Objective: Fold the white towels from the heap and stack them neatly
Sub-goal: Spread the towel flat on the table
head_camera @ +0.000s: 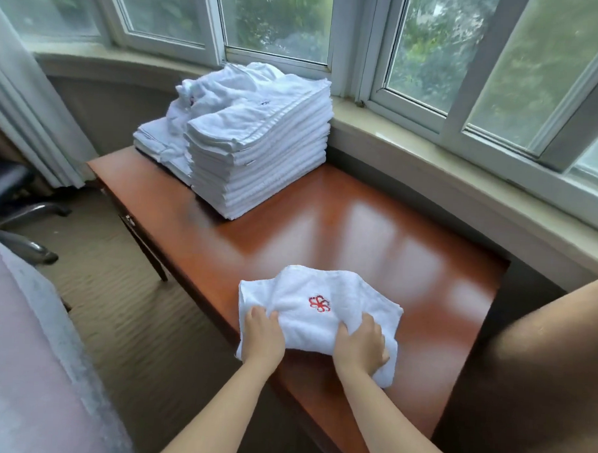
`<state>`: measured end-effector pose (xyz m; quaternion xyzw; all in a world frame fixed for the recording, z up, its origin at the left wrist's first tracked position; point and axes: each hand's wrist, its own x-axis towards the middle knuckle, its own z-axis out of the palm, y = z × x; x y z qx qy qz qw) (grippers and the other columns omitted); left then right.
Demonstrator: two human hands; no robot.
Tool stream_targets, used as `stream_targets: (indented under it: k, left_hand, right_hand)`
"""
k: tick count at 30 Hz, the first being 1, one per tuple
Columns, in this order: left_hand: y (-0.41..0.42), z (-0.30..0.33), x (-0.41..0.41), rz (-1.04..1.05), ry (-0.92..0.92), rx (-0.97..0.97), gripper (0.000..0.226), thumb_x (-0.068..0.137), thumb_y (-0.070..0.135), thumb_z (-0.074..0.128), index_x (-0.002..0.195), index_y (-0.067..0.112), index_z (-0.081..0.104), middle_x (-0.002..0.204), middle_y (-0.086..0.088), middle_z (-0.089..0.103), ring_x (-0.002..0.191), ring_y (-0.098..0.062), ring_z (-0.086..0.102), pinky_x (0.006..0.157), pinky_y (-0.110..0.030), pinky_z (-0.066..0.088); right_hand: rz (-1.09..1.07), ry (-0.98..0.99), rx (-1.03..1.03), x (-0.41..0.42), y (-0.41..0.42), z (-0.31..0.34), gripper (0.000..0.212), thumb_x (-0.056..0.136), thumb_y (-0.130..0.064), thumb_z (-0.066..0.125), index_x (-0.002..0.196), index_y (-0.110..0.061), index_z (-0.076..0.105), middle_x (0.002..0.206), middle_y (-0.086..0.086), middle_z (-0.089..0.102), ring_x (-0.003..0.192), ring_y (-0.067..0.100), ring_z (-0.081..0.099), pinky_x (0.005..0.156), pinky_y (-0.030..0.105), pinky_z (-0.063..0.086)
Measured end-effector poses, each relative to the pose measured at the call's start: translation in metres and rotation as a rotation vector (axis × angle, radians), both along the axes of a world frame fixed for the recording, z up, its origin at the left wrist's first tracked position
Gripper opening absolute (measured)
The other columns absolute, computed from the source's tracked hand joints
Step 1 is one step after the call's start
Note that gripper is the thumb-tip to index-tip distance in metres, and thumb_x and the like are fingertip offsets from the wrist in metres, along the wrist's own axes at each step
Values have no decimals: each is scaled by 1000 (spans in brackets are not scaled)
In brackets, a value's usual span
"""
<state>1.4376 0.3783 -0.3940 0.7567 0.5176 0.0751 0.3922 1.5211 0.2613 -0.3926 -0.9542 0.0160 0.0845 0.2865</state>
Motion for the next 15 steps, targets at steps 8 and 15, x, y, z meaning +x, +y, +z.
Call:
stream_targets:
  k: [8, 15]
  left_hand:
    - [146, 85, 26, -89, -427, -25, 12, 102, 23, 39, 105, 12, 42, 113, -14, 57, 97, -27, 52, 77, -32, 39]
    - [236, 177, 57, -142, -725, 94, 18, 101, 28, 44, 93, 12, 45, 79, 5, 54, 77, -22, 54, 66, -27, 40]
  right_hand:
    - [-130, -151, 395, 18, 144, 96, 38, 87, -24, 64, 122, -11, 59, 118, 13, 61, 115, 34, 53, 102, 40, 36]
    - [-164, -394, 682, 50, 233, 187, 38, 82, -15, 67, 119, -10, 61, 114, 12, 60, 110, 33, 53, 94, 41, 42]
